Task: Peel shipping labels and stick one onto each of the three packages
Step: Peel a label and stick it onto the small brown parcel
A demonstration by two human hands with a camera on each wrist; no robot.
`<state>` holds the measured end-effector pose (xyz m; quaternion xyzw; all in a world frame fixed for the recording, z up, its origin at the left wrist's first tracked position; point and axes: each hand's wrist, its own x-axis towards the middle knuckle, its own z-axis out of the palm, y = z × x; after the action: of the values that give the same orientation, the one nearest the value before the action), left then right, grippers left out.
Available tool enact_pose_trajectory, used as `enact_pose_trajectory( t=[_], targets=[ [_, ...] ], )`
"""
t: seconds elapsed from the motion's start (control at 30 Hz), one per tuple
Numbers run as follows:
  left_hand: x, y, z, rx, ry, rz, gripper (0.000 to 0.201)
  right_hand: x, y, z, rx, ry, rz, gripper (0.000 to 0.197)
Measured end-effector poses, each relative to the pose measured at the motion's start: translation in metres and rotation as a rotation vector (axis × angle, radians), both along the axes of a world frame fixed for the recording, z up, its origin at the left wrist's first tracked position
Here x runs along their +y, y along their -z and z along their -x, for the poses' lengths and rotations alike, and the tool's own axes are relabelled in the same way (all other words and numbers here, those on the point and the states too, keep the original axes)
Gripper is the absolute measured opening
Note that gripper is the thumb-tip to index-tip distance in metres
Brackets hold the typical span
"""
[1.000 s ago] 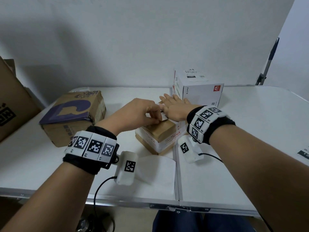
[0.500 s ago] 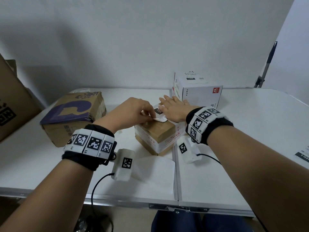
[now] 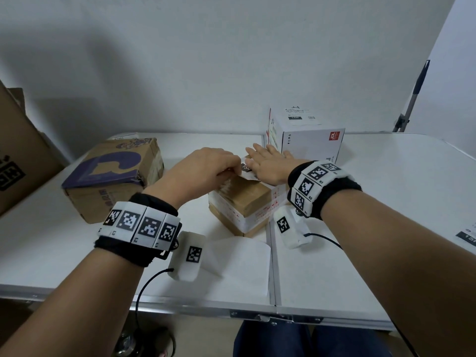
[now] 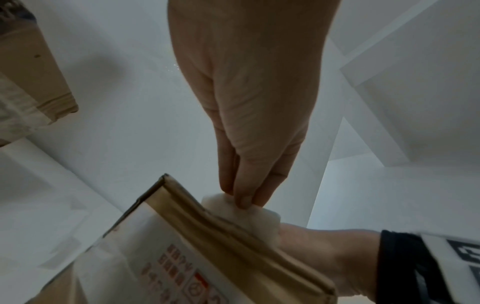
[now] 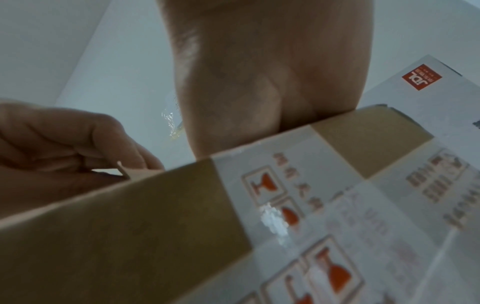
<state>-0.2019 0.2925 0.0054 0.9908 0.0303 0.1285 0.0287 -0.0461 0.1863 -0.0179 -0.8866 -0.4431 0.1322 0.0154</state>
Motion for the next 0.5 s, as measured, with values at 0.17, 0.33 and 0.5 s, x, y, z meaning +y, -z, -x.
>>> enact_pose_trajectory(
  t=[0.17,0.33,0.5],
  targets=[
    [0.001,0.001,0.000,0.068,-0.022,0.029,0.019,0.000,0.000,0.000,-0.001,0.000,0.007,0.055],
    [-0.002,0.005,0.004,0.096,-0.091,0.048,0.018,0.000,0.001,-0.001,0.005,-0.003,-0.004,0.055],
    [0.002,0.004,0.013,0.075,-0.099,0.154,0.014,-0.001,0.000,0.000,0.004,-0.006,-0.005,0.057]
  ],
)
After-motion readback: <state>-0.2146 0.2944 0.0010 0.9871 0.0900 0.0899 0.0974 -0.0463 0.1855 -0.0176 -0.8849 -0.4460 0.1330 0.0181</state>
